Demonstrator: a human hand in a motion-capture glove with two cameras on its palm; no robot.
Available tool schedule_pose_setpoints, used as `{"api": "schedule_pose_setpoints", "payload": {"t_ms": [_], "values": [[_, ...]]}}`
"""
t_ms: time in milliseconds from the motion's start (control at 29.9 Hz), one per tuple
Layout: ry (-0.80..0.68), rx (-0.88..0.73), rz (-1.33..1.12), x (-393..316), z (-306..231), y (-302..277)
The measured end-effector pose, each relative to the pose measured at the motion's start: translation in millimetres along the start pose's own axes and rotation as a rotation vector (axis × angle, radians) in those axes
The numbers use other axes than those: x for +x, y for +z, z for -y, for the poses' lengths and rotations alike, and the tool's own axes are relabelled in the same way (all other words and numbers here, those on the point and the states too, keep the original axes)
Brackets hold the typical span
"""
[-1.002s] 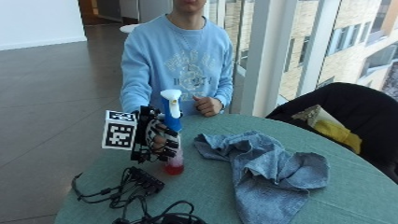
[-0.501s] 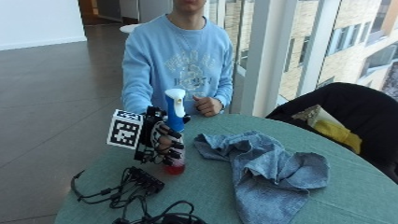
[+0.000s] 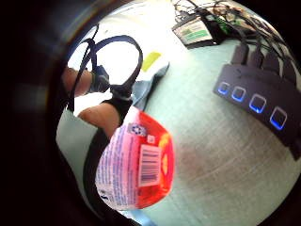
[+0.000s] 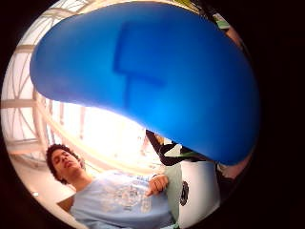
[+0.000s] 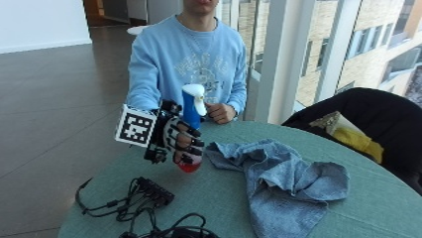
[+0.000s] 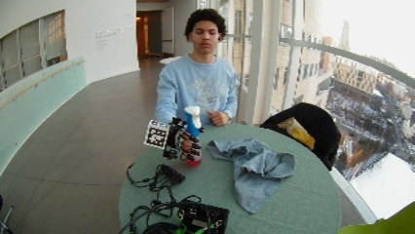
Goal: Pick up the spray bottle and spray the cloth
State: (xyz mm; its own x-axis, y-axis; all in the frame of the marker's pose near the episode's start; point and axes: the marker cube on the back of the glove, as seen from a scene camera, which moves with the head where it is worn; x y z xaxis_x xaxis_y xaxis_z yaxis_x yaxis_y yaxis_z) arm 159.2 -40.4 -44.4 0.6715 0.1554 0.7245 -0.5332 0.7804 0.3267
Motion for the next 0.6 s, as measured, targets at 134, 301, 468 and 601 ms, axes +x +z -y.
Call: {"api": "schedule_pose_setpoints", "payload": {"t_ms": [134, 301, 468, 601], "values": [[0.018, -0.110, -0.025, -20.5, 11.5, 3.0], [0.049, -0.268, -0.052, -37.0, 28.1, 12.5], [0.084, -0.420, -0.074, -45.0, 41.4, 25.1], [0.128, -0.509, -0.106, -47.2, 46.1, 34.2]]}}
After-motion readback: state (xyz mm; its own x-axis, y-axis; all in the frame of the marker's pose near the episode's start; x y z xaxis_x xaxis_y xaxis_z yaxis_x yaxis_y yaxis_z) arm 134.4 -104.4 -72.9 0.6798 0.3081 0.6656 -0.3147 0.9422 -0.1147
